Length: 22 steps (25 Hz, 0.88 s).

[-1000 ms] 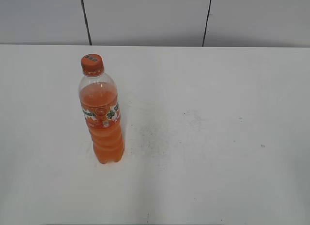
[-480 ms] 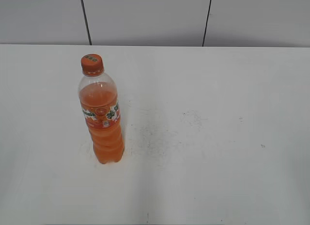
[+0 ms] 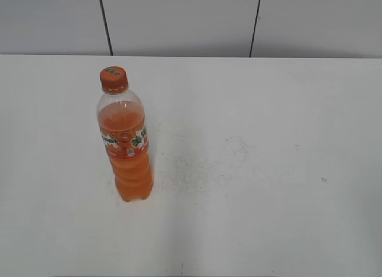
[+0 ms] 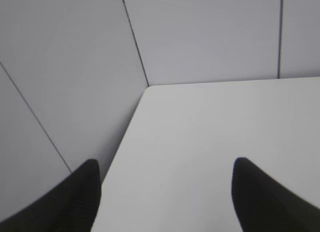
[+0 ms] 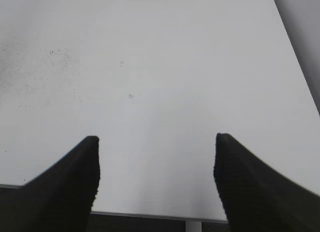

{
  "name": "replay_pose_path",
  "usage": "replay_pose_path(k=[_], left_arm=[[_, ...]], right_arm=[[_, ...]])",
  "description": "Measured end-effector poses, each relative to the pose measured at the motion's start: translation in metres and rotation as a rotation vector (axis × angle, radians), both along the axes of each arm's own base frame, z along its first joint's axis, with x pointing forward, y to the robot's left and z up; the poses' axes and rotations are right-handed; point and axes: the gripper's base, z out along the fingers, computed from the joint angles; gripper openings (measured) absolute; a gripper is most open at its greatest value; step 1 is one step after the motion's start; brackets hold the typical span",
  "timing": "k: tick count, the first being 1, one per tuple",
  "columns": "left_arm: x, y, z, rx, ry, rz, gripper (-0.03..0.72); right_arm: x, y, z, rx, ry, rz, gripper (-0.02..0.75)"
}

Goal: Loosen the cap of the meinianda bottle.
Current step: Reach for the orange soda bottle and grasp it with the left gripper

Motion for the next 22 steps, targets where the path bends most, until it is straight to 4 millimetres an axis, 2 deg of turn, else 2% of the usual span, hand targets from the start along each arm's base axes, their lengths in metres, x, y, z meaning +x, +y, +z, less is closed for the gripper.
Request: replay_pose_path(k=[5,9,16,18,22], left_arm=[[0.037,0.010,0.006,0.046,0.057,0.126,0.499],[0.070,0.012,0.009,0.072,0.056,0.156,0.478],[0.133,0.012,-0.008,0.038,0.139,0.117,0.464],[0.155,0.023,-0.017,0.007,0.178,0.134,0.464],[0.176,0.058,-0.026,-0.090,0.125,0.185,0.464]], right_arm=[[0.000,0.000,0.000,0.000,0.000,0.000,0.533],[0.000,0.000,0.000,0.000,0.000,0.000,0.533],[0.000,0.000,0.000,0.000,0.000,0.000,0.533],[0.000,0.000,0.000,0.000,0.000,0.000,0.533],[0.000,0.000,0.000,-0.001,0.000,-0.001,0.533]])
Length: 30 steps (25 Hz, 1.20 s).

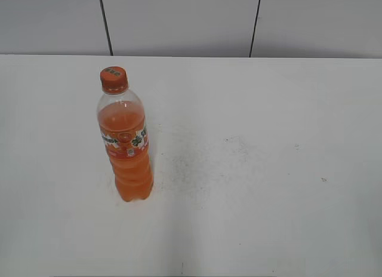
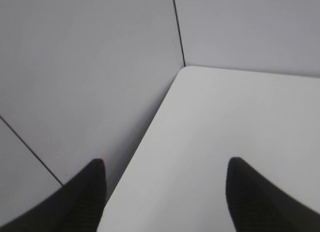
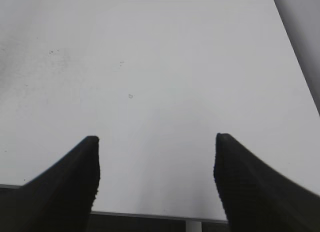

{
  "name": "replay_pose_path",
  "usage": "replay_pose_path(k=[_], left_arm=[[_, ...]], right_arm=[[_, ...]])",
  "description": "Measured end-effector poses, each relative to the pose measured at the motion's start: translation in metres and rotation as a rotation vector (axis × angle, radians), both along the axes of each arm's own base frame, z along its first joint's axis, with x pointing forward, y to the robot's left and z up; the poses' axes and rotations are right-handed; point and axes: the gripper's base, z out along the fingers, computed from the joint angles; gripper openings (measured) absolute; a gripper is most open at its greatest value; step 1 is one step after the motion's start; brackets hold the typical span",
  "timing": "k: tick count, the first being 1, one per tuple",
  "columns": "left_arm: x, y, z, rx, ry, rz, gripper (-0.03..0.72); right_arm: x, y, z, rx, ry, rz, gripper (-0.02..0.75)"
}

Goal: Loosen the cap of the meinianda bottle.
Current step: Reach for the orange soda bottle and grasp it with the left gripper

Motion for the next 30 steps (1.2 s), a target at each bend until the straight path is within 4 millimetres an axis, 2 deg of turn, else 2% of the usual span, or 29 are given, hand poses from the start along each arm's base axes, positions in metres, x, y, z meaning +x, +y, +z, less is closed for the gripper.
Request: replay_pose_path(k=[4,7,11,17,20,25,30], left_arm=[[0.026,0.012,-0.017,-0.017,-0.033,-0.137,0.464],[0.048,0.004,-0.035,-0.012,-0.027,-0.359,0.464],[0.066,-0.013,-0.066,-0.080,-0.001,-0.714,0.464],[0.074,-0.033,-0.120,-0.205,0.135,-1.196,0.464],[0.075,-0.049,-0.138,-0.268,0.158,-1.345,0.464],[0.077,-0.084,-0.151,-0.265,0.233,-1.500,0.503],[0.079,-0.111,-0.152,-0.233,0.239,-1.587,0.557]], right_arm=[[0.000,0.000,0.000,0.000,0.000,0.000,0.533],[0.000,0.000,0.000,0.000,-0.001,0.000,0.533],[0.000,0.000,0.000,0.000,-0.001,0.000,0.533],[0.000,0.000,0.000,0.000,-0.001,0.000,0.533],[0.000,0.000,0.000,0.000,-0.001,0.000,0.533],[0.000,0.000,0.000,0.000,-0.001,0.000,0.533],[0.000,0.000,0.000,0.000,-0.001,0.000,0.533]])
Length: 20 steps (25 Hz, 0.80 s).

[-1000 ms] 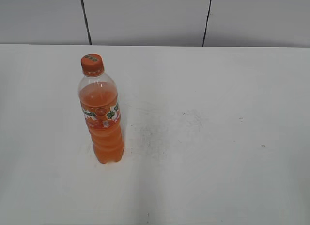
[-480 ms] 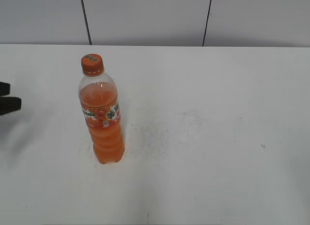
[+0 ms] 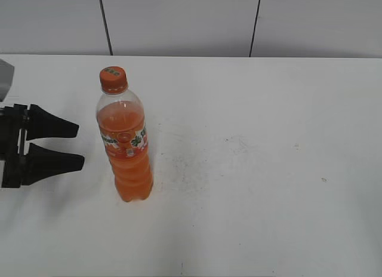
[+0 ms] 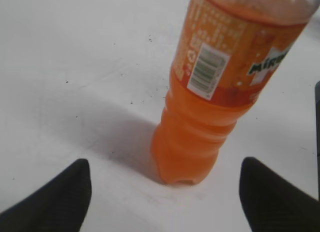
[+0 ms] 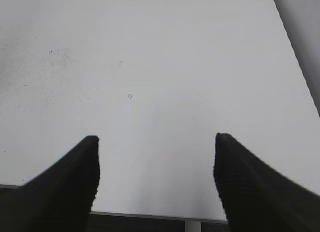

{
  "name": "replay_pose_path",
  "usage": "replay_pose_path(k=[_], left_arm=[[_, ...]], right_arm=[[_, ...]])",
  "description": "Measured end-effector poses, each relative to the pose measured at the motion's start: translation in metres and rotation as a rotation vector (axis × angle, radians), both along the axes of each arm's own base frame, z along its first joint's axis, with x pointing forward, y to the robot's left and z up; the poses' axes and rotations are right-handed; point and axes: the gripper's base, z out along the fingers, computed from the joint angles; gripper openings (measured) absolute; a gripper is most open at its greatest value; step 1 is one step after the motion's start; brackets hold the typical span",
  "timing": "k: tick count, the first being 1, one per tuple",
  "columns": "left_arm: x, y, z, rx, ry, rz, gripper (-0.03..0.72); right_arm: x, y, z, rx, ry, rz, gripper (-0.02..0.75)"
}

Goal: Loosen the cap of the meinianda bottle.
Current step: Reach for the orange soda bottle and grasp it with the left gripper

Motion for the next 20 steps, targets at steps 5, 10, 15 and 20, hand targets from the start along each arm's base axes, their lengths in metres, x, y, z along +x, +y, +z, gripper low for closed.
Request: replay_pose_path(k=[5,10,15,20], left_arm=[[0.003,-0.016,-0.003,-0.016,-0.025,-0.020,0.564],[0.005,-0.032,-0.019,-0.044,-0.007,-0.065,0.566],[0.008,-0.043,-0.024,-0.080,-0.056,-0.070,0.566],[0.008,-0.057,-0.034,-0.097,-0.065,-0.101,0.566]], right_arm=[[0.000,0.000,0.000,0.000,0.000,0.000,0.533],[0.000,0.000,0.000,0.000,0.001,0.000,0.533],[0.000,0.000,0.000,0.000,0.001,0.000,0.533],[0.000,0.000,0.000,0.000,0.000,0.000,0.533]])
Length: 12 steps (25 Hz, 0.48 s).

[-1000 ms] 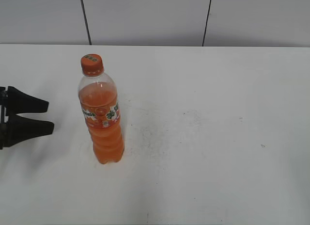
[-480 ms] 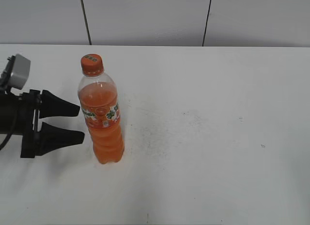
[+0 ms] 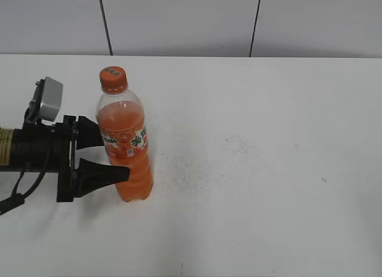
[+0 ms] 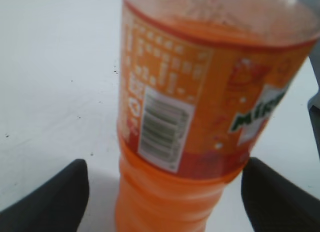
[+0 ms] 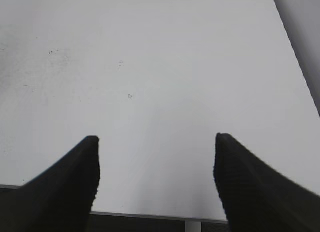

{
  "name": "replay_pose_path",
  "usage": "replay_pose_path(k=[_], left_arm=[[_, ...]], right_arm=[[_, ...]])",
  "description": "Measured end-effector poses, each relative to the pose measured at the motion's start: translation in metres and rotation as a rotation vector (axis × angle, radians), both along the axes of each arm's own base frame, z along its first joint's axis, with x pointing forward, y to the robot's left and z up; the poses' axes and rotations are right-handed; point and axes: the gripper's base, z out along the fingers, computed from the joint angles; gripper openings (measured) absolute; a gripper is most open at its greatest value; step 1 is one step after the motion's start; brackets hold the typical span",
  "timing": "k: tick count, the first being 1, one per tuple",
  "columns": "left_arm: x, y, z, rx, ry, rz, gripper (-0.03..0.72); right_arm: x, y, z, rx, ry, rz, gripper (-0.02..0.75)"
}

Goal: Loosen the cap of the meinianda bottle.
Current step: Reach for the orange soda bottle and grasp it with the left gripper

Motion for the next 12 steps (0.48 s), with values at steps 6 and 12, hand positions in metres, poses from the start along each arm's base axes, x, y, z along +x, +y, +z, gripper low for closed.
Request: replay_pose_path(k=[6,12], left_arm=[[0.0007,-0.0102,-0.0053,-0.040,-0.009,-0.002,0.567],[0.0008,-0.0105,-0.0048,-0.049,-0.012,-0.002,0.498]], right_arm=[[0.0000,0.0000,-0.0001,0.000,0.001,0.000,0.533],[0.0000,0.0000,0.0000,0.000,0.000,0.000,0.533]])
